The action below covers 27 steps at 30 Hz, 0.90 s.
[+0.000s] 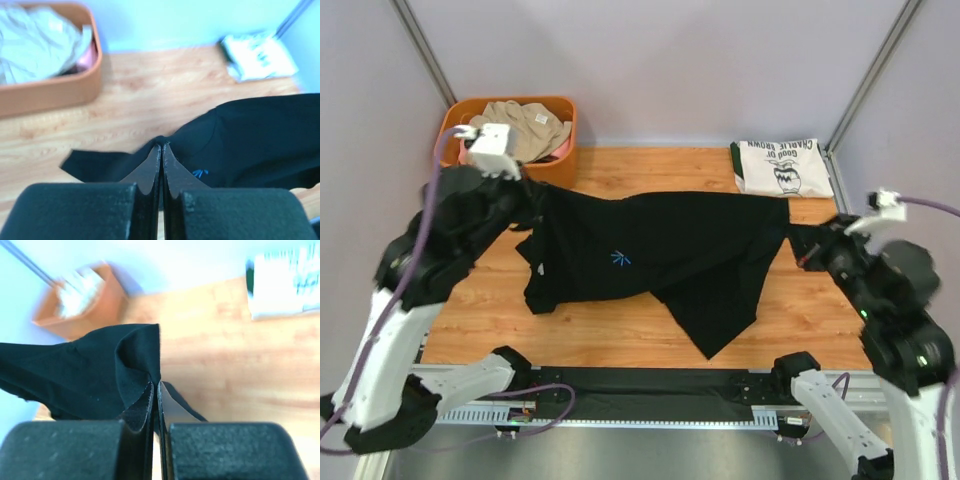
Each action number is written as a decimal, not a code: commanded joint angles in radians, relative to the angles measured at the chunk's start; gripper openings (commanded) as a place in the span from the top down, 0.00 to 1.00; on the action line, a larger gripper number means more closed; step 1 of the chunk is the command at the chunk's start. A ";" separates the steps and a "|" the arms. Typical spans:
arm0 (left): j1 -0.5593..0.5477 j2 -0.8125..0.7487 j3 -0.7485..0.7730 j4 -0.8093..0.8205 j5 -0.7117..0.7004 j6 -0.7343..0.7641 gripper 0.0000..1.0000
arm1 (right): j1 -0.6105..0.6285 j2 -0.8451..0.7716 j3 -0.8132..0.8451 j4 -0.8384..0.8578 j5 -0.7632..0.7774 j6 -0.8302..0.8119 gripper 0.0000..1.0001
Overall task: Fold and stack the t-shirts
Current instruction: Flatten the tshirt out
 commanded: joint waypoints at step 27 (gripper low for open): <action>0.479 0.667 0.470 0.123 0.689 0.087 0.44 | -0.324 0.711 0.341 0.162 0.149 -0.018 0.30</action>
